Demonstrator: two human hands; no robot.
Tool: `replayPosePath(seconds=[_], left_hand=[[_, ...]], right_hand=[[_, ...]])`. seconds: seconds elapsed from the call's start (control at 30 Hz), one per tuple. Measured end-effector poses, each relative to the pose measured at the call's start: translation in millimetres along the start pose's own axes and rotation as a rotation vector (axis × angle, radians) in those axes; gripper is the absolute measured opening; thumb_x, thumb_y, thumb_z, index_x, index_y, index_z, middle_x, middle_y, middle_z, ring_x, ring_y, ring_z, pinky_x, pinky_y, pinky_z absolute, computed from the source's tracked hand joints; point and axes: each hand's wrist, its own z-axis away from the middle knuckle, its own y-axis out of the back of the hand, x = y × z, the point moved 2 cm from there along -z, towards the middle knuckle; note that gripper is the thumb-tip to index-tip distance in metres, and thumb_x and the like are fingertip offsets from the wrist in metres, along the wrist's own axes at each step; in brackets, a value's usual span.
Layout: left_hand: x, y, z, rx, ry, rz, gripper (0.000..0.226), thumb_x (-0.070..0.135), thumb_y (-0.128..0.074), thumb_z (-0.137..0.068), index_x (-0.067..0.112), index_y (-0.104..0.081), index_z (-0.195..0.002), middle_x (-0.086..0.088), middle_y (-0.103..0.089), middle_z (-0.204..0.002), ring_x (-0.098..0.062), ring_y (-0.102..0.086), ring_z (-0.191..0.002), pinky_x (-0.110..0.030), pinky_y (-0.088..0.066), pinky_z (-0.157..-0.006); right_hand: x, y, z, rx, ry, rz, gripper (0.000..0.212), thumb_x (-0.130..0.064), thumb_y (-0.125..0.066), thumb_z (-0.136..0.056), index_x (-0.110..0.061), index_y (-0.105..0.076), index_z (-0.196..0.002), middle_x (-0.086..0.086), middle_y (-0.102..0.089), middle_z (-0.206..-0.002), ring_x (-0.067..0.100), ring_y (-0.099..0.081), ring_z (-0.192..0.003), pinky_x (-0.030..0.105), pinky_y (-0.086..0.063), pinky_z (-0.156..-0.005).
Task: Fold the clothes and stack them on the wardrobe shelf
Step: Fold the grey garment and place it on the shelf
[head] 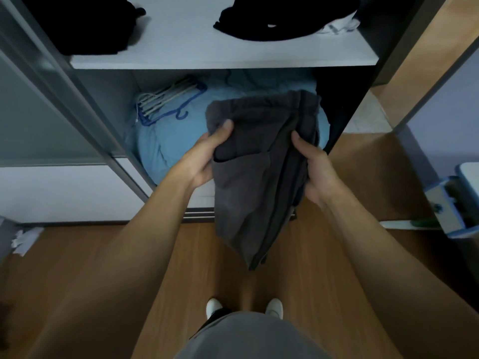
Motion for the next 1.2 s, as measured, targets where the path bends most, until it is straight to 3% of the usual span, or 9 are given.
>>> replayPosePath(seconds=[0.13,0.2,0.3,0.47,0.57,0.77,0.93,1.03,1.2], left_hand=[[-26.1,20.4,21.9,-0.177,0.097,0.088,0.079,0.059,-0.082,-0.062,0.013,-0.065,-0.124,-0.006,-0.069,-0.126,-0.015,-0.063,-0.119,-0.032,-0.051,-0.101],[-30.7,17.7,22.8,-0.173,0.072,-0.100,0.064,0.039,-0.096,-0.051,0.018,-0.075,-0.107,-0.002,-0.075,-0.112,-0.014,-0.069,-0.108,-0.027,-0.056,-0.090],[-16.3,14.5,17.3,0.053,-0.101,-0.350,0.039,0.010,-0.085,-0.072,0.019,-0.072,-0.107,-0.004,-0.075,-0.110,-0.018,-0.070,-0.107,-0.035,-0.054,-0.098],[5.4,-2.3,8.9,0.121,-0.130,-0.166,0.022,0.013,-0.079,-0.075,0.020,-0.078,-0.096,-0.010,-0.076,-0.107,-0.023,-0.072,-0.101,-0.030,-0.059,-0.079],[6.5,-10.8,5.4,0.157,-0.090,-0.079,0.018,0.015,-0.078,-0.077,0.017,-0.079,-0.095,-0.014,-0.075,-0.107,-0.028,-0.072,-0.102,-0.037,-0.059,-0.081],[7.1,20.7,7.5,0.182,0.071,-0.112,0.059,0.041,-0.081,-0.076,0.009,-0.065,-0.123,-0.011,-0.073,-0.116,-0.024,-0.069,-0.110,-0.035,-0.058,-0.088],[-35.3,53.2,35.2,-0.032,0.291,-0.032,0.084,0.053,-0.094,-0.043,0.017,-0.065,-0.114,0.000,-0.075,-0.112,-0.013,-0.071,-0.103,-0.026,-0.060,-0.076],[-58.2,48.5,46.4,-0.028,0.353,-0.140,0.062,0.031,-0.086,-0.064,0.020,-0.059,-0.120,0.006,-0.077,-0.101,-0.009,-0.073,-0.093,-0.021,-0.058,-0.067],[-31.4,28.7,25.7,0.219,0.100,-0.023,0.035,0.011,-0.070,-0.086,0.007,-0.064,-0.121,-0.012,-0.076,-0.103,-0.022,-0.074,-0.094,-0.031,-0.059,-0.071]], right_hand=[[-7.1,-6.2,-2.2,-0.020,-0.069,-0.056,0.039,-0.037,-0.061,-0.095,-0.010,-0.066,-0.124,0.010,-0.068,-0.127,0.027,-0.065,-0.117,0.039,-0.055,-0.095],[-13.3,-8.4,-3.8,-0.027,-0.093,-0.028,0.041,-0.038,-0.059,-0.096,-0.010,-0.064,-0.127,0.011,-0.067,-0.128,0.027,-0.064,-0.119,0.041,-0.052,-0.100],[-19.3,-9.8,-9.5,-0.032,-0.113,0.044,0.046,-0.040,-0.059,-0.096,-0.010,-0.061,-0.130,0.011,-0.068,-0.127,0.028,-0.065,-0.118,0.040,-0.054,-0.096],[-22.0,3.7,-13.8,-0.028,-0.009,-0.136,0.073,-0.065,-0.051,-0.091,-0.013,-0.051,-0.143,0.014,-0.056,-0.142,0.031,-0.055,-0.131,0.045,-0.043,-0.110],[17.9,11.3,-0.1,0.015,-0.085,0.100,0.072,-0.065,-0.074,-0.073,-0.024,-0.059,-0.130,-0.001,-0.069,-0.125,0.018,-0.065,-0.117,0.036,-0.054,-0.096],[29.7,-0.1,5.6,0.069,-0.010,0.070,0.017,-0.020,-0.073,-0.085,-0.019,-0.078,-0.102,0.007,-0.075,-0.110,0.022,-0.072,-0.102,0.030,-0.059,-0.077],[26.6,-13.0,6.8,0.096,-0.166,0.021,0.024,-0.024,-0.066,-0.091,-0.009,-0.073,-0.109,0.010,-0.075,-0.109,0.024,-0.073,-0.098,0.032,-0.061,-0.072],[21.8,-20.9,8.4,0.155,-0.234,0.038,0.028,-0.029,-0.062,-0.095,-0.008,-0.071,-0.112,0.010,-0.076,-0.107,0.024,-0.074,-0.095,0.033,-0.059,-0.076],[0.7,-16.4,0.1,0.111,-0.197,-0.025,0.054,-0.049,-0.058,-0.093,-0.004,-0.066,-0.121,0.017,-0.071,-0.117,0.030,-0.070,-0.107,0.040,-0.055,-0.090]])
